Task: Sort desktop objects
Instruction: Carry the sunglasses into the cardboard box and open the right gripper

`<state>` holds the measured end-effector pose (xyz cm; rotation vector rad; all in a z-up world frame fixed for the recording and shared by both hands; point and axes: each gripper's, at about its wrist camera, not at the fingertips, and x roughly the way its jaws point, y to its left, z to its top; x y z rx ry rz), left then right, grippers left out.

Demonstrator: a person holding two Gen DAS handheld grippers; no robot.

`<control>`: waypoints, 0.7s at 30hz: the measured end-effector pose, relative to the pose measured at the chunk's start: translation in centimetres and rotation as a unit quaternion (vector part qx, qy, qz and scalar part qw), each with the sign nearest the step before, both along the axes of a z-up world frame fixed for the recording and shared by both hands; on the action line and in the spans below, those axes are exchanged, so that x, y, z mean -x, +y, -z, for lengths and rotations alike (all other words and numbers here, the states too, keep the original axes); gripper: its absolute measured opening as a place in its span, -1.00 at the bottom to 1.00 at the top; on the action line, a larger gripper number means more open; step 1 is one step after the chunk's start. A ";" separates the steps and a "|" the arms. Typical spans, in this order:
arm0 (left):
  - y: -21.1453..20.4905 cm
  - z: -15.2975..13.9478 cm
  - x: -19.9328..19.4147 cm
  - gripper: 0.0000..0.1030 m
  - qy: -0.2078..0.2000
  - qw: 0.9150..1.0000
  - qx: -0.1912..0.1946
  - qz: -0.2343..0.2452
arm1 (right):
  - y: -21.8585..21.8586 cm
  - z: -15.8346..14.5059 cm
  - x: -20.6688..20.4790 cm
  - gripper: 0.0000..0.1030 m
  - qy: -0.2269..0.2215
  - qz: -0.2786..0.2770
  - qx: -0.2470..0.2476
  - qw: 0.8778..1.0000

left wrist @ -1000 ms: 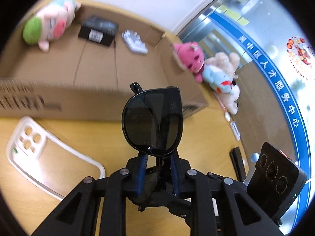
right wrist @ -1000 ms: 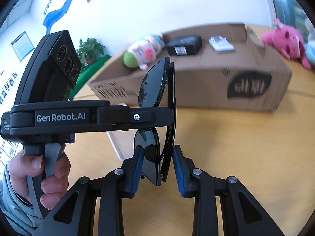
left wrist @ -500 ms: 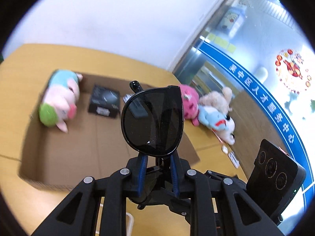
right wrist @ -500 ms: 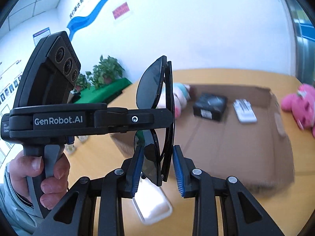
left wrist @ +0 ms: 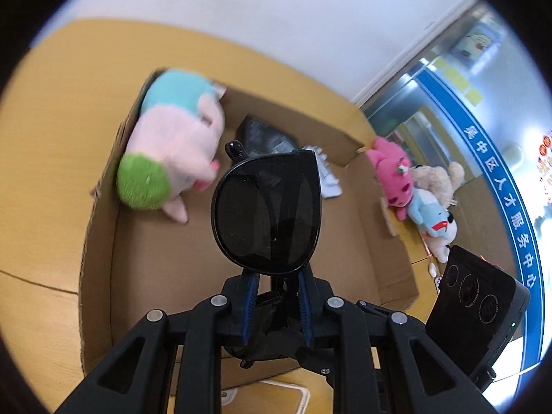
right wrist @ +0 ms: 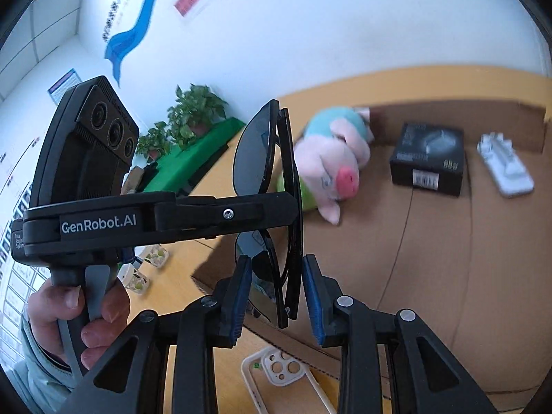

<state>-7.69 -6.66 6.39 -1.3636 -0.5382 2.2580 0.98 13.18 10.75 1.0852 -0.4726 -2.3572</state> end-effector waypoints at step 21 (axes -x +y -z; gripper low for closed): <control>2.3 8.6 3.8 -0.59 -0.149 0.987 0.032 0.053 | 0.4 8.2 4.7 -0.47 -0.160 0.051 0.024 0.986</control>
